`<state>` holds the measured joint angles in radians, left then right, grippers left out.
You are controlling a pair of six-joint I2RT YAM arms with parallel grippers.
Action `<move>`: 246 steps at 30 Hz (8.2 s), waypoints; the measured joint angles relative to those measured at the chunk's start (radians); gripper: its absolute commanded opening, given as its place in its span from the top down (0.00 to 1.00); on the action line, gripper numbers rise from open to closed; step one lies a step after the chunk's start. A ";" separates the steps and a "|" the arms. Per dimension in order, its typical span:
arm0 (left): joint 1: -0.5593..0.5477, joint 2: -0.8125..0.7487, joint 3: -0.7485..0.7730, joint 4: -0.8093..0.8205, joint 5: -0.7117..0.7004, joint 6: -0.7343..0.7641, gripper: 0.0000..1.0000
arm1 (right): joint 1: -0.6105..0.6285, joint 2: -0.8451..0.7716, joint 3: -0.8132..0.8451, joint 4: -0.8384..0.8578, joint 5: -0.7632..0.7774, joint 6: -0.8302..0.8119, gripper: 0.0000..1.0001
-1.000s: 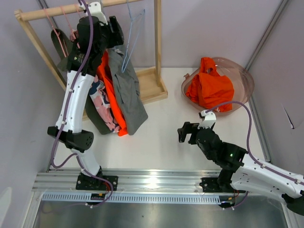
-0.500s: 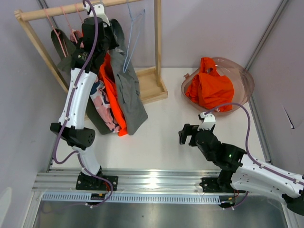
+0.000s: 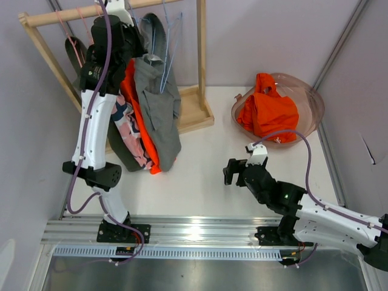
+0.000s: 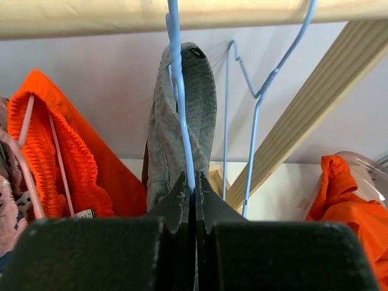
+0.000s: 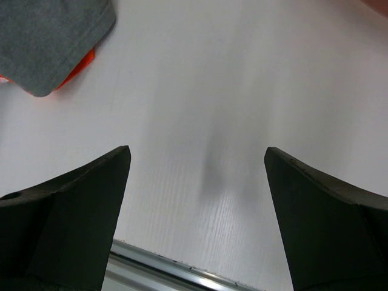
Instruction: Remove the shorts from the hanger
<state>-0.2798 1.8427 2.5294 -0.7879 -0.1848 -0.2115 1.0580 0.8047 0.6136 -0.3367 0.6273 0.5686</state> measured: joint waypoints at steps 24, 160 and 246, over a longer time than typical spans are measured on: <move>0.000 -0.164 -0.194 0.014 0.031 -0.029 1.00 | 0.232 1.049 1.351 0.291 -0.053 -0.573 0.01; 0.005 -0.175 -0.226 0.032 -0.021 -0.013 0.24 | -0.470 0.106 0.110 0.138 -0.193 -0.104 0.01; 0.133 -0.412 -0.396 -0.049 0.144 -0.089 1.00 | 0.299 1.096 1.245 0.363 0.063 -0.545 0.26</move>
<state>-0.1467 1.4311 2.1338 -0.8371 -0.0410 -0.3000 1.3567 1.9003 1.8584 0.0265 0.6903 0.0235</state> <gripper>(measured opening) 0.036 0.919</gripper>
